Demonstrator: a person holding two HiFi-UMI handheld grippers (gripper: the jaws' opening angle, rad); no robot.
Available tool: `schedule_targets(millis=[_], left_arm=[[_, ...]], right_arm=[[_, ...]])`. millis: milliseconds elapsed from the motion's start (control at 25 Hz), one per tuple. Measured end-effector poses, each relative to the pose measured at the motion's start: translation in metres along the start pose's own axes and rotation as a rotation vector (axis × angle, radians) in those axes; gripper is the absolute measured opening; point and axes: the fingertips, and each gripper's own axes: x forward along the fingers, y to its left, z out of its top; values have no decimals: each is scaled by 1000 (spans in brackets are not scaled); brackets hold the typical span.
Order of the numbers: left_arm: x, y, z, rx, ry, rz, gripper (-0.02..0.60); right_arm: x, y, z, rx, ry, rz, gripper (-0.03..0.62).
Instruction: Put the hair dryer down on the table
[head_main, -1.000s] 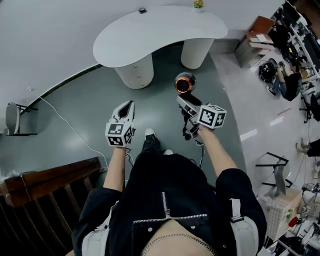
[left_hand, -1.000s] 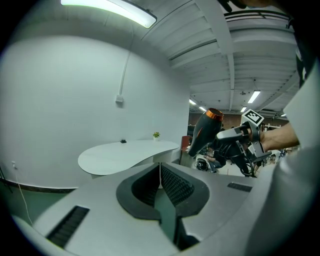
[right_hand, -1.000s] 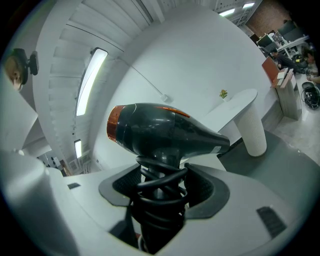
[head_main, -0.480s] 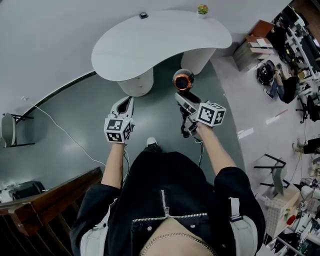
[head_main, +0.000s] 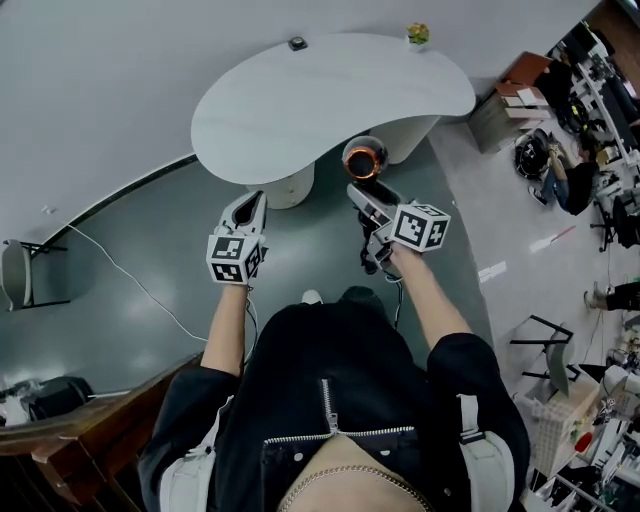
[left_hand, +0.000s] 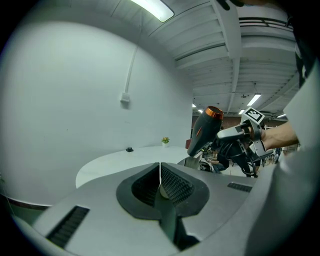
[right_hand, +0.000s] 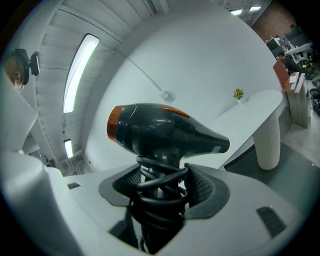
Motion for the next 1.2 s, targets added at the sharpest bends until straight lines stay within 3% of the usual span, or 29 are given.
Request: schedule_targets(millis=[240,760,1200], left_arm=[[4,18,3,-12,-4,4,25],[19,47,-3,-41,14,66,25],[84,75,24,-53,22,152,25]], right_arm=[[18,2,2,-8,17,-12,270],[63,-8,5,0,87,44,270],[127,-46,60,-20,149,122,270]])
